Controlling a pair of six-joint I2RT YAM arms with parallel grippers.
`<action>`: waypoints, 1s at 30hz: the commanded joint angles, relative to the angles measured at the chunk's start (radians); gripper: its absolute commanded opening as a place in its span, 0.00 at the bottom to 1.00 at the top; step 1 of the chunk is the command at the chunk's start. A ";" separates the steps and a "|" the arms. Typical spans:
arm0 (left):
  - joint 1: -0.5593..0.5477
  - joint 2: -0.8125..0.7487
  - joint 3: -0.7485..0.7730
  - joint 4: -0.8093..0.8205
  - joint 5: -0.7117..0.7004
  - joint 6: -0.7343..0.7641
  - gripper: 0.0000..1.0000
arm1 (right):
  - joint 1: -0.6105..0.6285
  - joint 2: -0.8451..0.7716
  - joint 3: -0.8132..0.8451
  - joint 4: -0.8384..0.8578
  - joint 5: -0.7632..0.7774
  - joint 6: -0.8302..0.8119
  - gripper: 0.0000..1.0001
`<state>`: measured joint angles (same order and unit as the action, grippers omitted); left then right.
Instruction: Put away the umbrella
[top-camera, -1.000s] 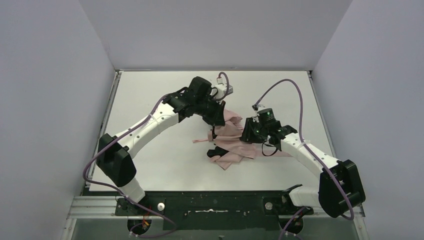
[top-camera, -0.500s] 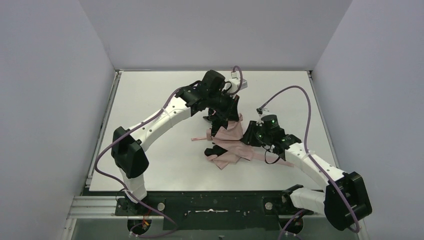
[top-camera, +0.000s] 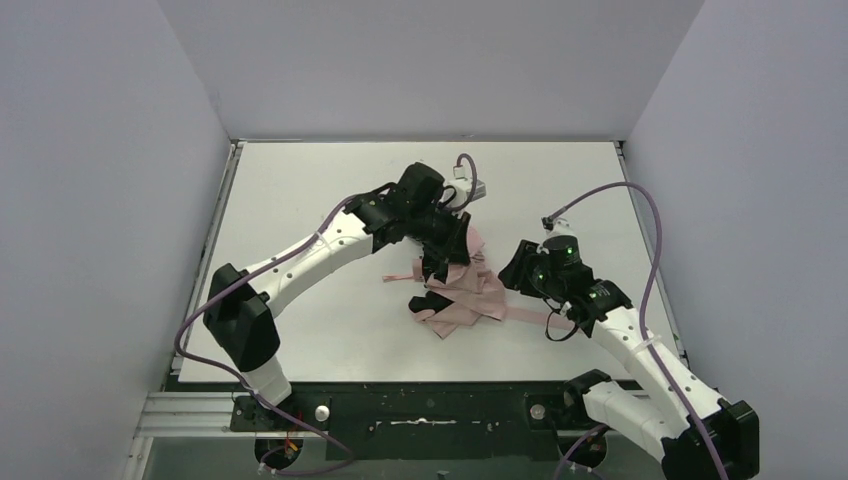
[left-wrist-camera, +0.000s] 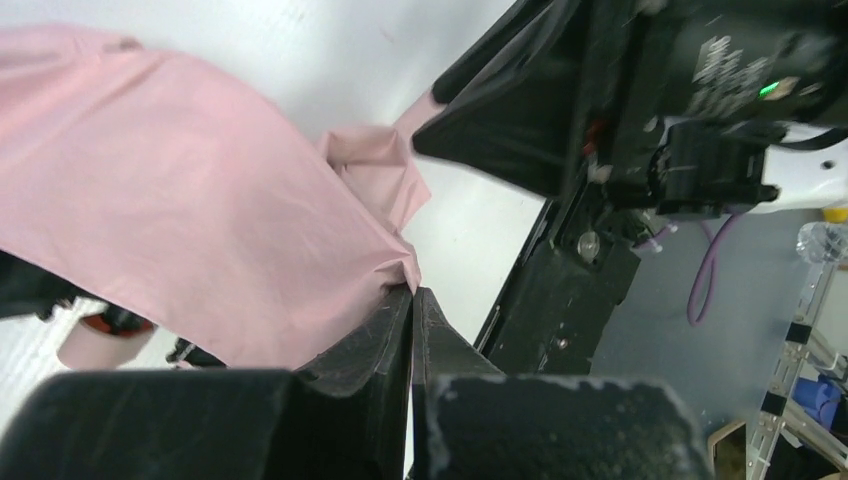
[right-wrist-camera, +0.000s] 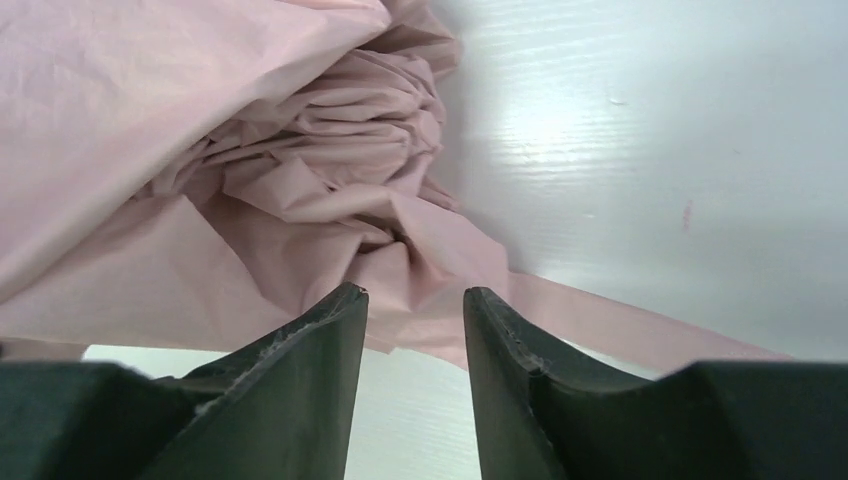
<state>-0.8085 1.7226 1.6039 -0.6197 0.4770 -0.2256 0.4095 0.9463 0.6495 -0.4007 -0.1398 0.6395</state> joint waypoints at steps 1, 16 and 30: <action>-0.006 -0.067 -0.114 0.111 -0.032 -0.043 0.02 | -0.010 -0.067 0.043 -0.117 0.083 0.012 0.43; -0.054 -0.134 -0.369 0.202 -0.059 -0.105 0.37 | -0.014 -0.032 0.142 -0.161 0.060 -0.068 0.53; 0.014 -0.309 -0.438 0.163 -0.102 -0.090 0.51 | -0.017 0.158 0.363 -0.127 -0.062 -0.298 0.78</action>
<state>-0.8307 1.4879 1.1961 -0.4862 0.3904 -0.3302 0.3985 1.0615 0.9283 -0.5735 -0.1562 0.4496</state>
